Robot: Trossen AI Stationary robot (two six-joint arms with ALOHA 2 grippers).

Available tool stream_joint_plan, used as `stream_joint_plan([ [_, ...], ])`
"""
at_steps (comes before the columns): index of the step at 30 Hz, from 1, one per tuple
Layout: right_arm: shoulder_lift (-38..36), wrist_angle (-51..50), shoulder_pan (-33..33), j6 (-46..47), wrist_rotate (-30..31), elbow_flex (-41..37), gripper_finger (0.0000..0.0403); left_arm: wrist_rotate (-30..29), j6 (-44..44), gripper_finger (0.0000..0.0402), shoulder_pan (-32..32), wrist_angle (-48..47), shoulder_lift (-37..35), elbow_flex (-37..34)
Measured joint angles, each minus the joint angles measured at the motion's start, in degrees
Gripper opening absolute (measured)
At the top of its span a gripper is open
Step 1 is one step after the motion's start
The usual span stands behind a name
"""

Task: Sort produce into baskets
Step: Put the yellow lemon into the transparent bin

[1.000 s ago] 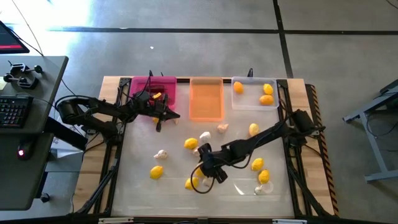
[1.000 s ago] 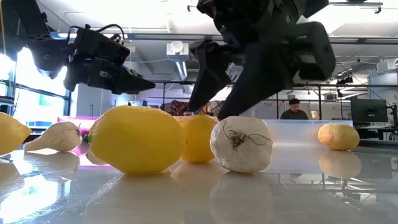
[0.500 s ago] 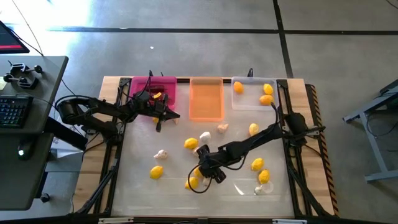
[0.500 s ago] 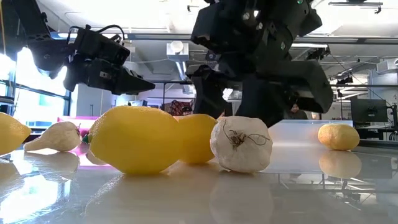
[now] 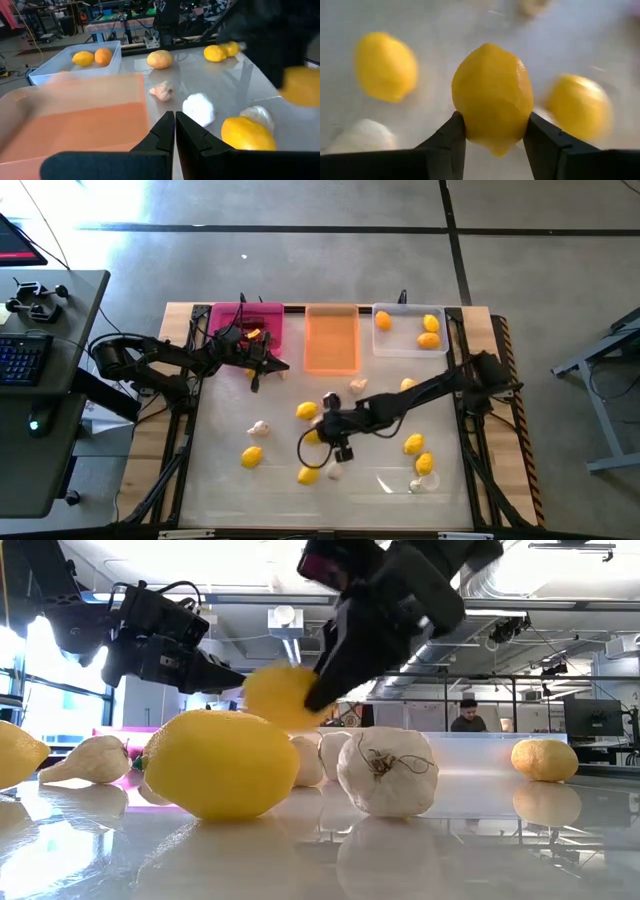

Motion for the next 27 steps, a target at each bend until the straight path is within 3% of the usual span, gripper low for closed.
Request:
stream_joint_plan([
  [6,-9.98,-21.16,-5.55,8.81,19.53,0.06,0.0145,0.0,-0.02,0.0003,0.0,-0.02,0.0,0.0],
  [13,-20.39,-41.55,-23.7,33.4,26.8,-3.03,0.0147,0.0,-0.5,0.0003,0.0,-0.04,0.0,0.0],
  [16,-22.93,-40.97,-33.28,36.48,26.52,-6.7,0.0148,0.0,-0.52,0.0003,0.0,-0.01,0.0,0.0],
  [20,-23.12,-34.4,-44.71,35.81,21.43,-11.79,0.0148,0.02,-0.5,0.0003,0.0,-0.06,0.0,0.0],
  [27,-22.35,-17.75,-56.06,33.89,12.74,-18.56,0.0149,-0.24,-0.58,0.0003,0.0,-0.22,0.0,0.0],
])
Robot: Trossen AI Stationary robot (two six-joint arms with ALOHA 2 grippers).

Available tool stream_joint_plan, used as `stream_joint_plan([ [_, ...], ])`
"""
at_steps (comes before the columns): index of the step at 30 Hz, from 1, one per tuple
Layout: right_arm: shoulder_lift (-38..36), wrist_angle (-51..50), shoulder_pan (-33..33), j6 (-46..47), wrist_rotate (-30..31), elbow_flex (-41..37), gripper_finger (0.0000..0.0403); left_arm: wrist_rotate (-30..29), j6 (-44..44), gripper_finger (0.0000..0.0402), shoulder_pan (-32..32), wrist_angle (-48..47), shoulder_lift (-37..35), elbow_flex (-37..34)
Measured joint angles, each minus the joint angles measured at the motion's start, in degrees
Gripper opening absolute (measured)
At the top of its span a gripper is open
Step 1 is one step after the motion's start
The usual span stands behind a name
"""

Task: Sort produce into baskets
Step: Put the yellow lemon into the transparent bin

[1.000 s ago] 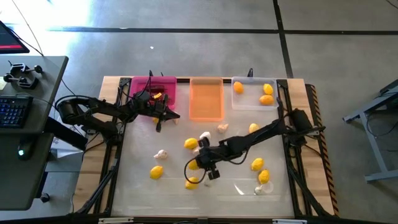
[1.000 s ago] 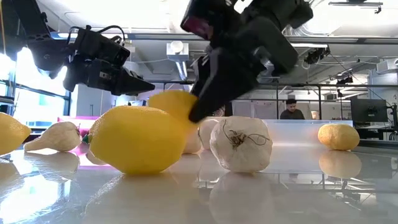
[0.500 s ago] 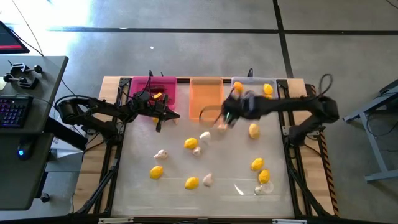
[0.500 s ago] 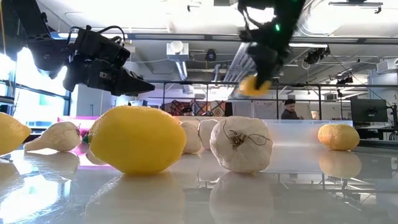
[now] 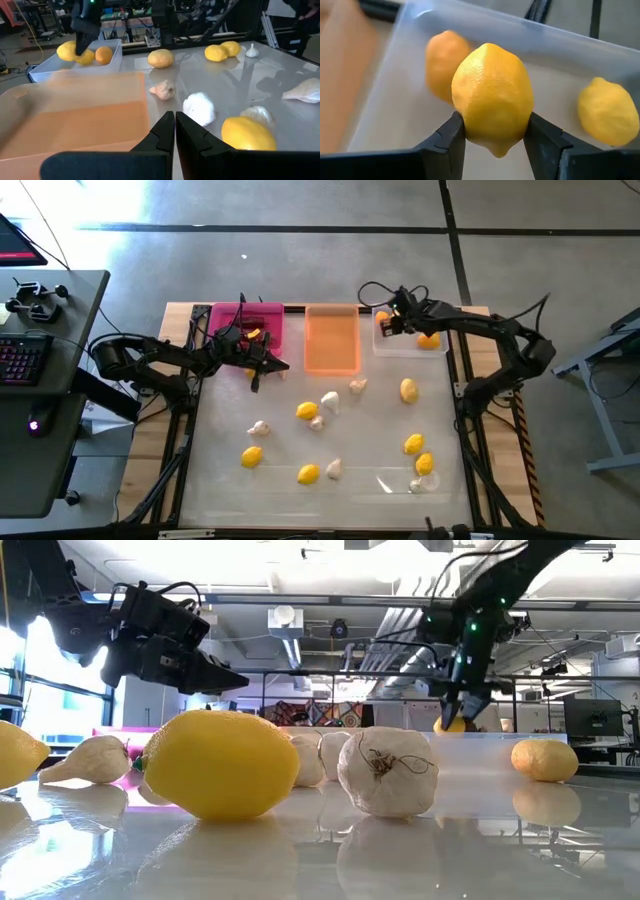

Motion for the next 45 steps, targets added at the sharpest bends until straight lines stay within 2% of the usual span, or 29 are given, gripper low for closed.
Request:
stream_joint_plan([
  [6,0.02,7.3,-3.71,2.91,-0.41,-4.25,0.0149,-1.49,-1.94,0.0003,0.0,0.16,0.0,0.0],
  [16,0.24,10.02,-4.38,4.29,-0.42,-4.85,0.0149,-3.41,-1.91,0.0003,0.01,0.17,0.0,0.0],
  [33,9.37,14.97,-4.38,4.31,-0.02,-4.85,0.0151,-3.57,-2.37,0.0003,0.02,-0.74,0.0,0.0],
  [37,9.81,15.21,-4.29,4.29,0.11,-4.81,0.0171,-3.57,-2.39,0.0003,0.01,-0.74,0.0,0.0],
  [45,9.86,14.82,-4.27,2.51,-1.07,-4.81,0.0258,-3.55,-2.38,0.0003,0.02,-0.74,0.0,0.0],
])
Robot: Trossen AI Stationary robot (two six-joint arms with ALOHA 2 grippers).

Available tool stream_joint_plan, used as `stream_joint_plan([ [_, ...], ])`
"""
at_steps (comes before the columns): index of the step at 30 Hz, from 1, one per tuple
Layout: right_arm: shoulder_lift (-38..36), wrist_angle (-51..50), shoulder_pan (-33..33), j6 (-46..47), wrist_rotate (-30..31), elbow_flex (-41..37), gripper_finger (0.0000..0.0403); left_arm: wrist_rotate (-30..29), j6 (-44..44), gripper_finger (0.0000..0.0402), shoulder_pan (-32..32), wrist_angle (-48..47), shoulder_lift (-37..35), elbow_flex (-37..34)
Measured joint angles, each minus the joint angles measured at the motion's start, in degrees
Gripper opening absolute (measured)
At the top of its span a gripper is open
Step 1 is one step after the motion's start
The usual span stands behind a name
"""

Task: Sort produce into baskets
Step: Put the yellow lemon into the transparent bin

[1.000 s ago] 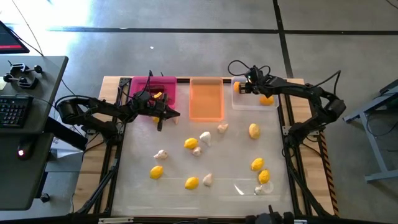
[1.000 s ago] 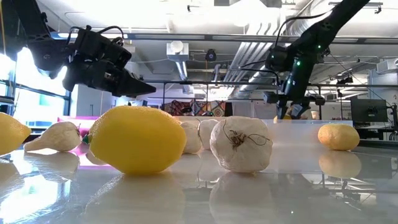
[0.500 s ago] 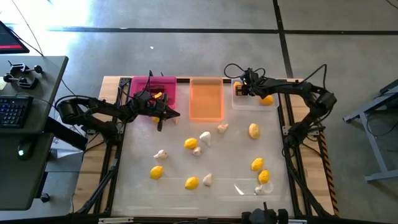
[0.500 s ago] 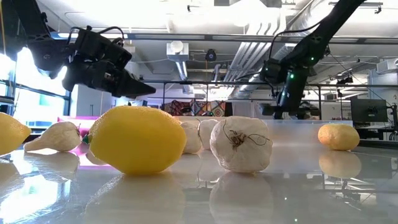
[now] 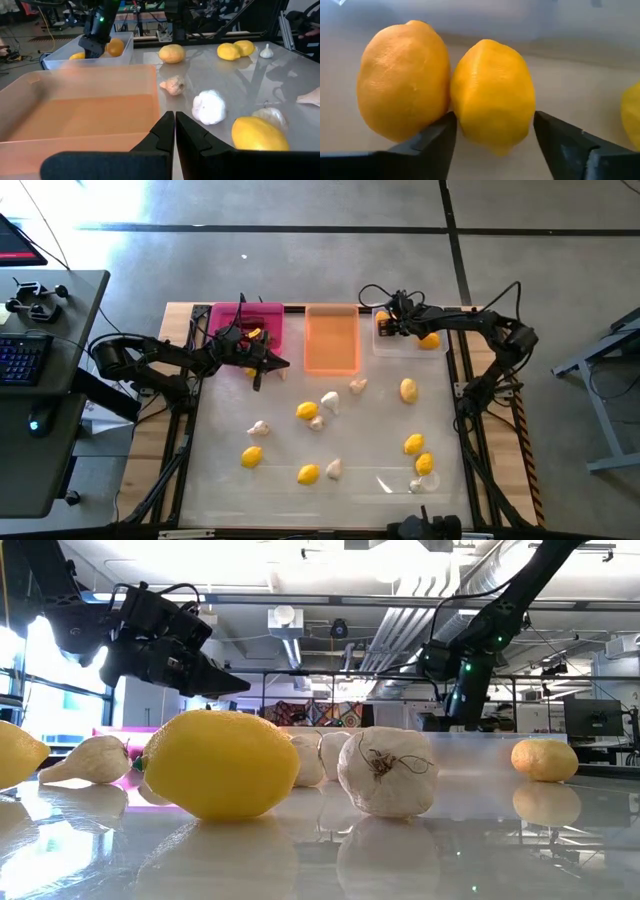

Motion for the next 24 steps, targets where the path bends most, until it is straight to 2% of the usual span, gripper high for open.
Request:
stream_joint_plan([
  [5,-0.02,-1.98,0.07,-1.27,0.21,1.83,0.0284,0.0,0.01,0.0003,-0.01,-0.22,0.0,0.0],
  [12,-0.84,-9.34,0.81,-3.66,2.03,8.96,0.0286,-0.02,0.01,0.0003,-0.01,-1.33,0.0,0.0],
  [16,-3.57,-17.76,2.66,-5.4,2.72,13.65,0.0286,-0.01,0.03,0.0003,-0.01,-1.31,0.0,0.0],
  [20,-8.54,-25.62,6.46,-5.83,2.66,16.39,0.0286,-0.02,0.05,0.0003,0.0,-1.33,0.0,0.0],
  [24,-14.2,-33.61,13.74,-3.43,2.37,16.3,0.0286,0.0,0.05,0.0003,-0.01,-1.31,0.0,0.02],
])
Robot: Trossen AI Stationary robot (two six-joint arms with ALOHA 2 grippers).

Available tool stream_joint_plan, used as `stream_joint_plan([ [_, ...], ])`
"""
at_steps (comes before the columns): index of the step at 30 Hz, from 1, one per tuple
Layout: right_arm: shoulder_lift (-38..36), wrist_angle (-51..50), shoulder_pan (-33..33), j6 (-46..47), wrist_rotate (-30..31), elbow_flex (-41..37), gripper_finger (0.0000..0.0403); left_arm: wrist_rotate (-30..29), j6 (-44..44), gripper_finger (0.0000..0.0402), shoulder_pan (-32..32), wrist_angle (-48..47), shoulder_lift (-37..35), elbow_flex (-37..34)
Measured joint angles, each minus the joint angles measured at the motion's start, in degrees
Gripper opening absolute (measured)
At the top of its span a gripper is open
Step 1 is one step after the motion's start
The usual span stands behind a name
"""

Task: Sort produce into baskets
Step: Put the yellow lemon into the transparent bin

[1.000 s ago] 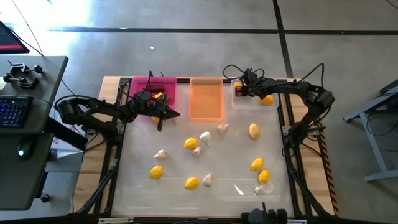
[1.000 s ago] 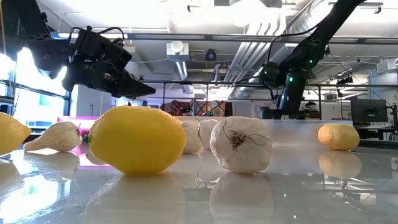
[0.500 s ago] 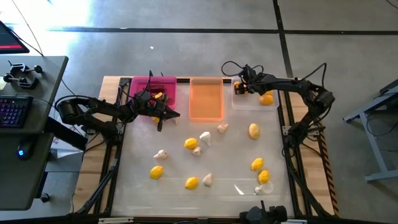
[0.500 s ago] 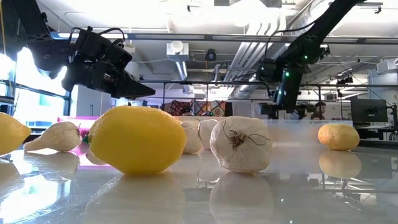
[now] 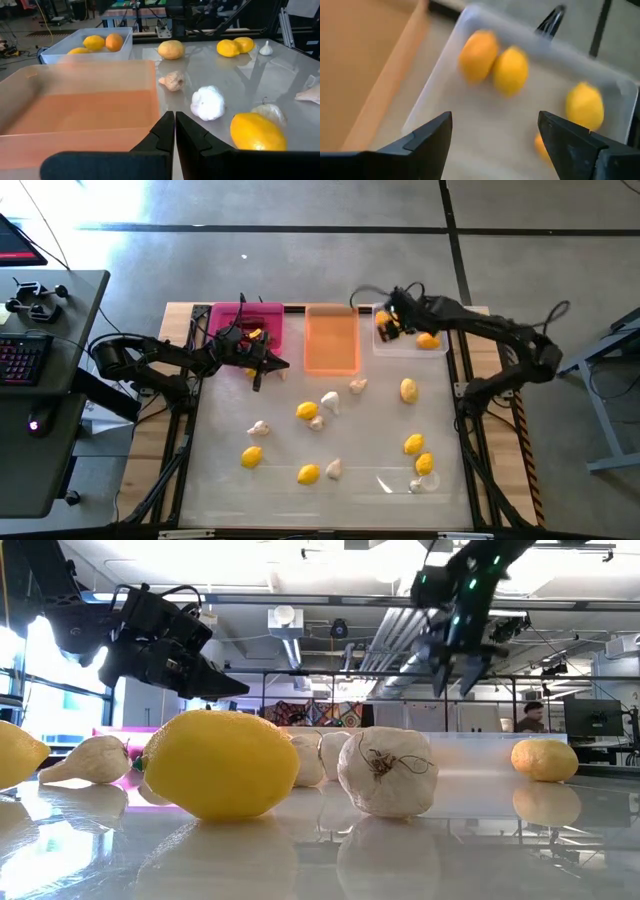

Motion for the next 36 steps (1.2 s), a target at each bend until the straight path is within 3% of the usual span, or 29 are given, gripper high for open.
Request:
stream_joint_plan([
  [7,-5.01,-10.89,18.26,15.65,-7.0,-3.35,0.0286,-0.02,-0.09,0.0003,0.01,-0.2,0.0,0.0],
  [14,-5.1,-11.82,36.79,36.33,-18.32,-8.71,0.0286,0.0,-0.11,0.0003,0.0,-0.35,0.0,0.0],
  [19,-5.1,-11.84,47.34,46.95,-21.36,-10.25,0.0286,0.0,-0.09,0.0003,0.02,-0.35,0.0,0.0],
  [27,-1.53,-11.46,57.95,47.06,-21.16,-10.27,0.0287,-0.02,0.39,0.0003,0.01,-0.28,0.0,0.0],
  [36,5.78,-9.02,63.49,28.28,-23.72,-10.27,0.0287,-0.02,0.07,0.0003,0.0,-0.31,0.0,0.0],
])
